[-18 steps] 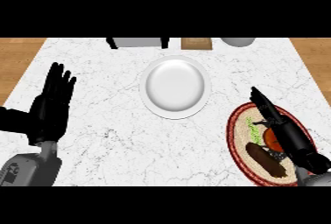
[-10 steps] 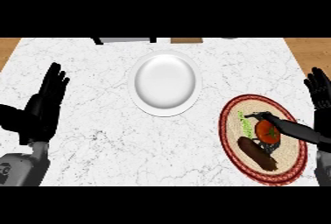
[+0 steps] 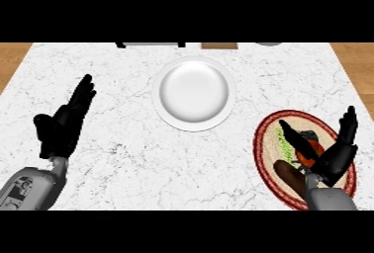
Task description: Pick the tomato from the placemat and place it in the plate
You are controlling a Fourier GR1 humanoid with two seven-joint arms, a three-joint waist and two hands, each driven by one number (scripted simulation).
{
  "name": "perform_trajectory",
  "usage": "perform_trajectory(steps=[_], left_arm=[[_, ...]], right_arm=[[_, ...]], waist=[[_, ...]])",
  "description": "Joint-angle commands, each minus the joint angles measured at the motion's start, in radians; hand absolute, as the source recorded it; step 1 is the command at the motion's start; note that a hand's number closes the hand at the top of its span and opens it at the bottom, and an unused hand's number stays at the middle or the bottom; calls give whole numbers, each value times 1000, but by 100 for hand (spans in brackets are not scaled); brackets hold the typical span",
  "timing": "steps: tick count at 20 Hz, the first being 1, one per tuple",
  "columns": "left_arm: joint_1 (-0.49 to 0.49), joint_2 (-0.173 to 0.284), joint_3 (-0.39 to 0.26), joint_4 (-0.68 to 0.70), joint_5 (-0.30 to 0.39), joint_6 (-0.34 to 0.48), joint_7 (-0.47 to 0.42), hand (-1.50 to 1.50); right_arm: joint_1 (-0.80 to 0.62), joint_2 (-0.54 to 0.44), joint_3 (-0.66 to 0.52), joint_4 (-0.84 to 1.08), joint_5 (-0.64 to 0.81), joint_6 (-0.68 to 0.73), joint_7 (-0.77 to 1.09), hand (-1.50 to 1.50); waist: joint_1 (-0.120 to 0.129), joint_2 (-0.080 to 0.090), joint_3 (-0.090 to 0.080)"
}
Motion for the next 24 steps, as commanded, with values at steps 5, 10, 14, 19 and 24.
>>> perform_trajectory(steps=[5, 10, 14, 19, 24], left_arm=[[-1, -19, 17, 71, -31, -18, -51, 0], [5, 5, 30, 66, -18, -44, -24, 0], [-5, -13, 16, 74, -32, -43, -39, 0], [-25, -28, 18, 72, -35, -37, -23, 0], [4, -50, 24, 106, -56, -51, -75, 0]], right_arm=[[103, 71, 71, -41, 356, -319, 154, -150], [267, 13, 52, -151, 494, -89, 420, -150], [321, -16, 60, -192, 551, 80, 622, -150], [349, -51, 81, -401, 683, 289, 933, -150], [371, -64, 93, -622, 772, 506, 1205, -150]], waist=[[1, -8, -3], [-14, -11, -8], [-10, -5, -9], [-1, -7, -8], [5, -7, -2]])
